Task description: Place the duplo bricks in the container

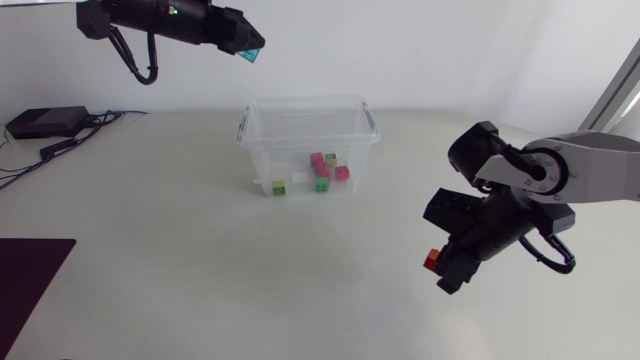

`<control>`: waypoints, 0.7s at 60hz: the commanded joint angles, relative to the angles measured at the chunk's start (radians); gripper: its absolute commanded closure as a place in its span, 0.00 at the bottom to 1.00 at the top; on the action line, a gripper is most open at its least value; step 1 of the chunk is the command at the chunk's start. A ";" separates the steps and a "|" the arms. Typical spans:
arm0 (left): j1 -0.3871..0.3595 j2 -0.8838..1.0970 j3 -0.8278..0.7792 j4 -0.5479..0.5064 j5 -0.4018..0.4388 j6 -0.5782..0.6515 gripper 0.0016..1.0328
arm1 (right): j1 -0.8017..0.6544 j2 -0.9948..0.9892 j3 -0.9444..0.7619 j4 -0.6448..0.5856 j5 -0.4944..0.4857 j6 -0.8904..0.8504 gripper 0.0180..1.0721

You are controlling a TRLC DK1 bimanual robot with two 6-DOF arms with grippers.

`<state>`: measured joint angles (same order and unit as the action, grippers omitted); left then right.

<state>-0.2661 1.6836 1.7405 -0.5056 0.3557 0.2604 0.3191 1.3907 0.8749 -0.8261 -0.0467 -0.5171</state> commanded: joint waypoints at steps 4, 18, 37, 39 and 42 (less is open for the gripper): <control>-0.030 0.139 0.160 -0.042 0.005 -0.038 0.77 | 0.055 -0.087 0.095 -0.087 0.007 0.060 0.83; -0.076 0.251 0.241 -0.033 -0.018 -0.055 0.76 | 0.112 -0.176 0.173 -0.154 0.007 0.131 0.83; -0.076 0.436 0.309 0.038 -0.086 -0.064 0.65 | 0.141 -0.260 0.254 -0.174 0.007 0.184 0.83; -0.078 0.449 0.310 0.041 -0.089 -0.062 0.58 | 0.143 -0.266 0.263 -0.177 0.007 0.189 0.83; -0.088 0.475 0.317 0.044 -0.109 -0.050 0.39 | 0.144 -0.271 0.282 -0.179 0.007 0.195 0.83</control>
<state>-0.3435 2.1002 2.0182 -0.4717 0.2646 0.2157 0.4561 1.1358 1.1160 -0.9878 -0.0467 -0.3534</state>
